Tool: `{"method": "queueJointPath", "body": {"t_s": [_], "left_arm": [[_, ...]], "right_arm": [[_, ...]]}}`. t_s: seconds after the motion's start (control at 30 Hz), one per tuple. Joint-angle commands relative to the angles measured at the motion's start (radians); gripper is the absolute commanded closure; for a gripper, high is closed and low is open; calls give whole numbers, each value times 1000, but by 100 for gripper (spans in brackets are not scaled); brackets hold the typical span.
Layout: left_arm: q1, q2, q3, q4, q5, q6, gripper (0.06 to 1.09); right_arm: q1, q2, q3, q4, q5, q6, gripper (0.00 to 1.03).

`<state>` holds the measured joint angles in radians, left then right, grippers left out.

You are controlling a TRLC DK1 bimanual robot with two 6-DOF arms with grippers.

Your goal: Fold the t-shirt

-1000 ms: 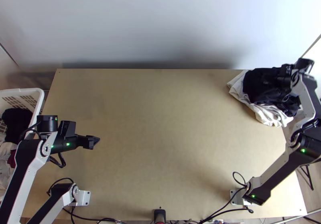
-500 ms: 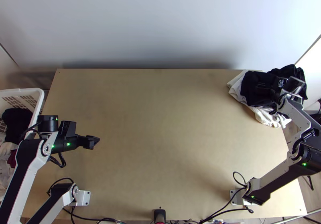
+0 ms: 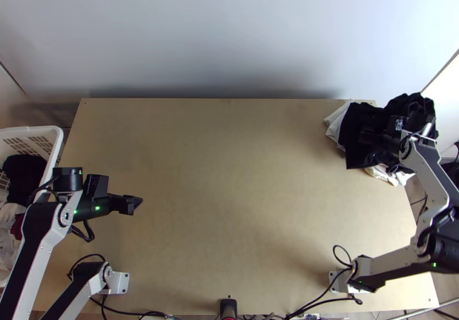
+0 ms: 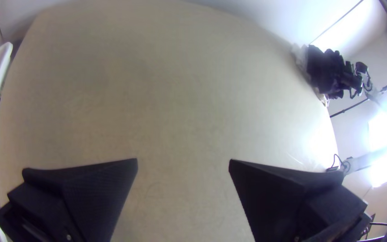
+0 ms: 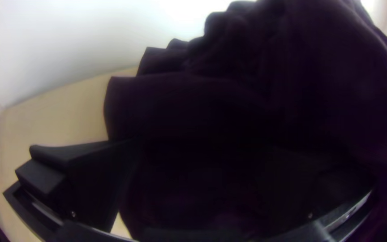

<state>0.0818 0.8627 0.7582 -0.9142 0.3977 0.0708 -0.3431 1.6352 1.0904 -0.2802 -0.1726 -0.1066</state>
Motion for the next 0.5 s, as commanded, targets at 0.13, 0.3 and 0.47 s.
{"method": "queueJointPath", "body": {"t_s": [0.13,0.3,0.47], "left_arm": [[-17,-31,-17,6,3,-3,10],[-22,-57,-28,-2,3,3,10],[-24,-87,-45,-14,4,15,10]], "right_arm": [[39,-130,143,-162,1,-1,5],[13,-94,236,-217,1,-41,5],[4,-86,355,-280,-1,-36,5]]}}
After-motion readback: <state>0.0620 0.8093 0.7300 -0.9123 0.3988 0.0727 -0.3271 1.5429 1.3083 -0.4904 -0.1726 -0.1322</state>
